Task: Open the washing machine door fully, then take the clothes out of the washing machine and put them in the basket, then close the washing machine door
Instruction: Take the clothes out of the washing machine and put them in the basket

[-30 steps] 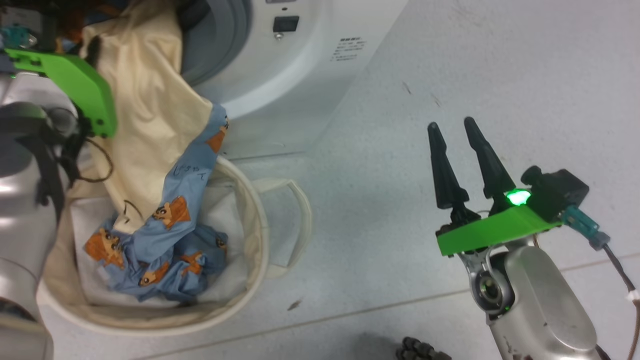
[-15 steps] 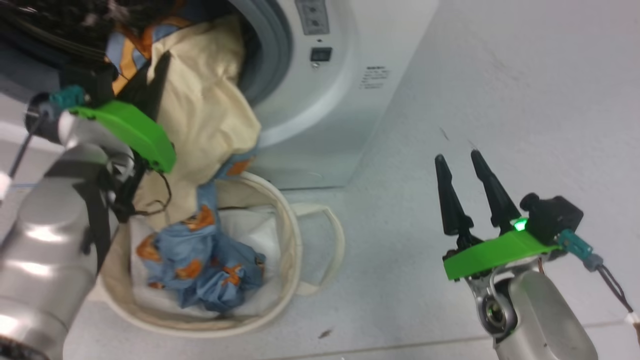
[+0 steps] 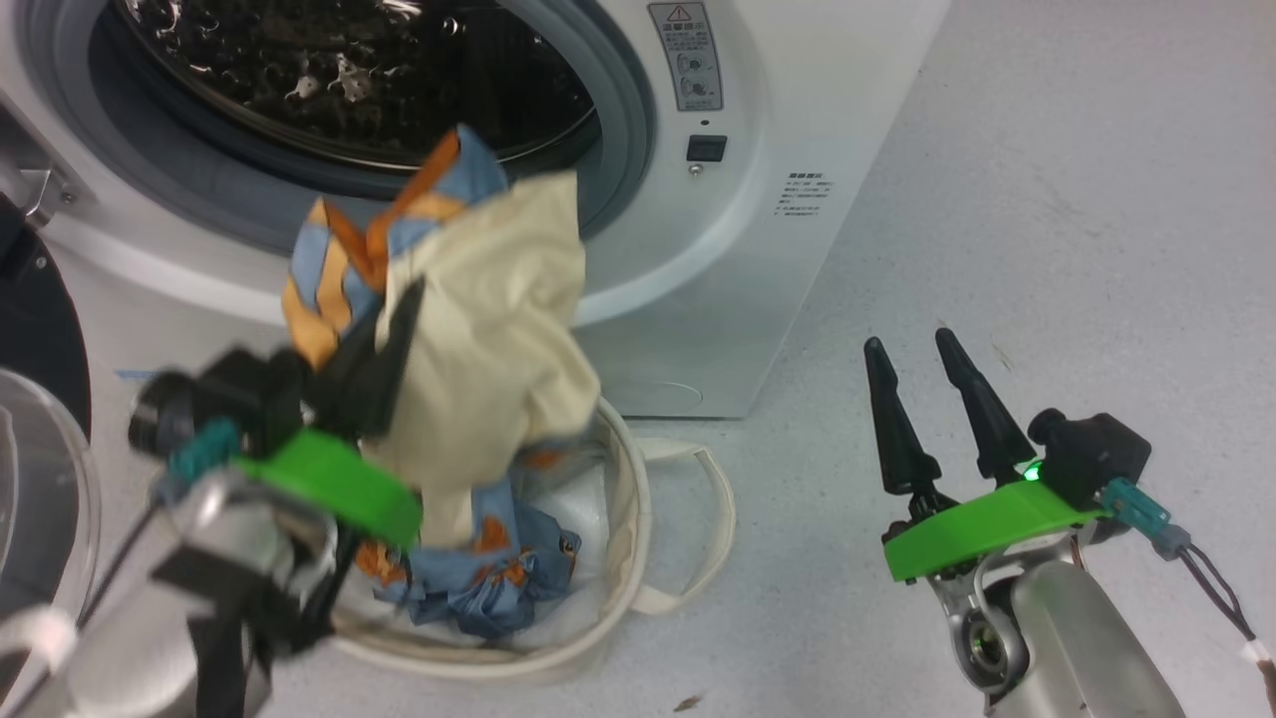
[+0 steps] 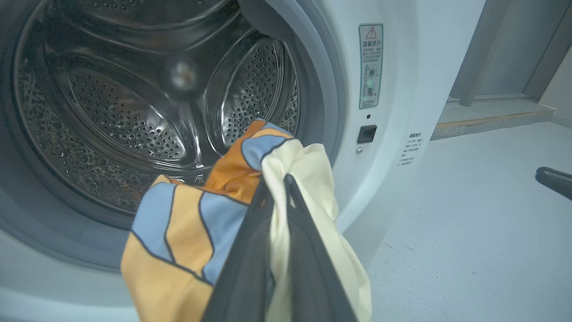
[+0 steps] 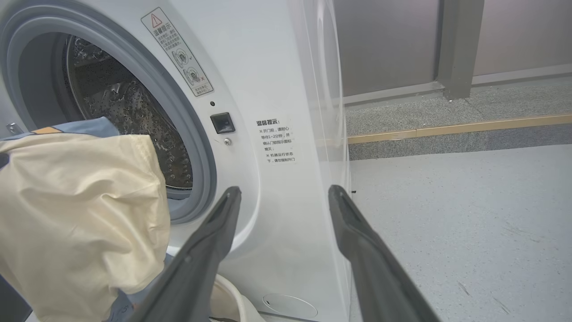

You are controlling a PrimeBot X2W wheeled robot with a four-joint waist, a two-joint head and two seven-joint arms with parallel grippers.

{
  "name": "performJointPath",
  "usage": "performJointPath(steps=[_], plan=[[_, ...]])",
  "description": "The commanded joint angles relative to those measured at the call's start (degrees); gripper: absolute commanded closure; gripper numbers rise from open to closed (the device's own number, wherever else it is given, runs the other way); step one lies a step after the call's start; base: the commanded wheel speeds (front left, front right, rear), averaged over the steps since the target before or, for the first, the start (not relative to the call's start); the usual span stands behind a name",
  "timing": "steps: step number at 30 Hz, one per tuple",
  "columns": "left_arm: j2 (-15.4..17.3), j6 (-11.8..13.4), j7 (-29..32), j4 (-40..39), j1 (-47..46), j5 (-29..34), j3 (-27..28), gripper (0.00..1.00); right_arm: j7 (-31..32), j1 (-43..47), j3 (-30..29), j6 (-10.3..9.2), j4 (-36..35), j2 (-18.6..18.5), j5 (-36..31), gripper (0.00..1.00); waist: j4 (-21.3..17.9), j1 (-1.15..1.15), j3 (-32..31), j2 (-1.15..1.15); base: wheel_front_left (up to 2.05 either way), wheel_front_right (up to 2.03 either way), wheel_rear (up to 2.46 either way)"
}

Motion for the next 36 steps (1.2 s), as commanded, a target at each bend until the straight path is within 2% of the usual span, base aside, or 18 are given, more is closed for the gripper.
performJointPath(steps=[1, 6, 11, 17, 22, 24, 25, 31, 36], plan=[[3.27, 1.71, 0.74, -5.15, 1.06, 0.05, 2.69, 1.00, -0.29, 0.08, 1.09, 0.42, -1.56, 0.11, -0.39, 0.00, 0.01, 0.00, 0.20, 0.00, 0.00, 0.00, 0.00], [4.67, 3.23, 1.81, -7.63, 6.46, -1.39, 2.42, 1.00, -0.29, -0.32, 1.18, 0.42, -1.70, 0.11, -0.62, 0.00, -0.11, 0.00, 0.99, 0.00, 0.00, 0.00, 0.00], [1.45, 0.55, -0.49, -2.42, 7.50, -4.45, 3.83, 1.00, -0.29, -1.23, 0.98, 0.42, -2.02, 0.11, -1.26, 0.00, -0.62, 0.00, 2.92, 0.00, 0.00, 0.00, 0.00], [-2.50, -4.16, -1.69, 11.39, 3.87, -2.48, 5.29, 1.00, -0.29, -2.45, 0.61, 0.42, -2.87, 0.11, -2.14, 0.00, -2.20, 0.00, 6.69, 0.00, 0.00, 0.00, 0.00], [-6.78, -9.21, -1.75, 20.20, 1.84, -1.37, 8.87, 1.00, -0.29, -2.78, -0.64, 0.42, -3.99, 0.11, -2.62, 0.00, -3.44, 0.00, 10.03, 0.00, 0.00, 0.00, 0.00], [-8.96, -12.14, -1.76, 28.46, -0.50, 0.29, 8.53, 1.00, -0.29, -3.12, -1.23, 0.42, -4.64, 0.11, -2.95, 0.00, -3.77, 0.00, 11.97, 0.00, 0.00, 0.00, 0.00], [-9.63, -12.78, -1.76, 31.46, -1.42, 0.58, 8.38, 1.00, -0.29, -3.34, -1.33, 0.42, -4.85, 0.11, -3.11, 0.00, -3.97, 0.00, 12.53, 0.00, 0.00, 0.00, 0.00], [-12.41, -14.96, -1.75, 48.23, -6.81, -0.03, 7.50, 1.00, -0.29, -4.98, -1.07, 0.42, -6.61, 0.11, -2.87, 0.00, -6.41, 0.00, 15.84, 0.00, 0.00, 0.00, 0.00], [-12.47, -15.45, -0.64, 55.48, -9.88, -1.61, 7.07, 1.00, -0.29, -5.19, -1.30, 0.42, -7.32, 0.11, -2.07, 0.00, -8.12, 0.00, 18.46, 0.00, 0.00, 0.00, 0.00]])
